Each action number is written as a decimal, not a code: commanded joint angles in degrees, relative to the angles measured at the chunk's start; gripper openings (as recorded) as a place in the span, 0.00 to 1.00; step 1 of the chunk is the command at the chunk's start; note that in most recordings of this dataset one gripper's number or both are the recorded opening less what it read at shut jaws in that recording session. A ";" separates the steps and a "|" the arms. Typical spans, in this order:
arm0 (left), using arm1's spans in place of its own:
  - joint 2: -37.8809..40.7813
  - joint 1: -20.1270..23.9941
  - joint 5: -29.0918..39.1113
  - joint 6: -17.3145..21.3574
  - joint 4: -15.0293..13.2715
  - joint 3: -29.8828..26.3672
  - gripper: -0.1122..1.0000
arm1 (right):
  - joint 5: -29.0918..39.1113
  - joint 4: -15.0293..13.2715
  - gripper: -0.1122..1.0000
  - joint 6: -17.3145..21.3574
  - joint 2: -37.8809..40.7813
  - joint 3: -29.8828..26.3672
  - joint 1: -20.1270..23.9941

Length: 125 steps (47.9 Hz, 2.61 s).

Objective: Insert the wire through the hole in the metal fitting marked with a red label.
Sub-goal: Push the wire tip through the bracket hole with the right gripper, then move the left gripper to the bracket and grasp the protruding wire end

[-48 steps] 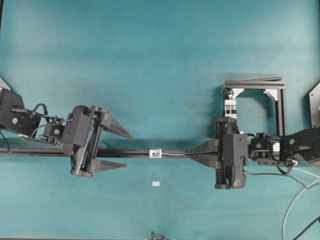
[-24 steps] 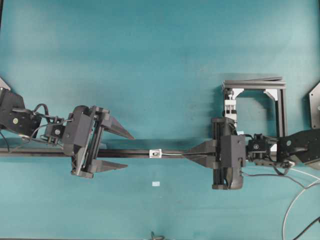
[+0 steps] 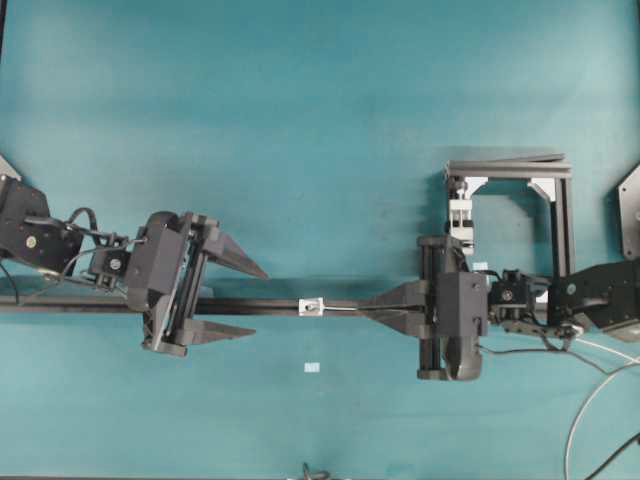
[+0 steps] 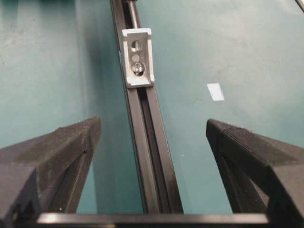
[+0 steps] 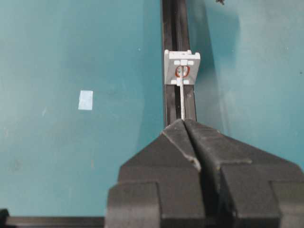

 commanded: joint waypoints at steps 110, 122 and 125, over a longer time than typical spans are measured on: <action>0.97 2.29 7.38 -11.69 0.35 -7.91 0.58 | -2.81 -3.78 0.11 -0.09 5.19 -6.59 -2.29; 1.05 2.37 9.32 -11.87 0.26 -8.17 0.58 | -2.81 -3.78 0.11 -0.18 5.19 -6.50 -2.29; 1.14 2.37 10.20 -11.87 0.35 -8.26 0.58 | -2.81 -3.78 0.11 -0.18 5.19 -6.50 -2.29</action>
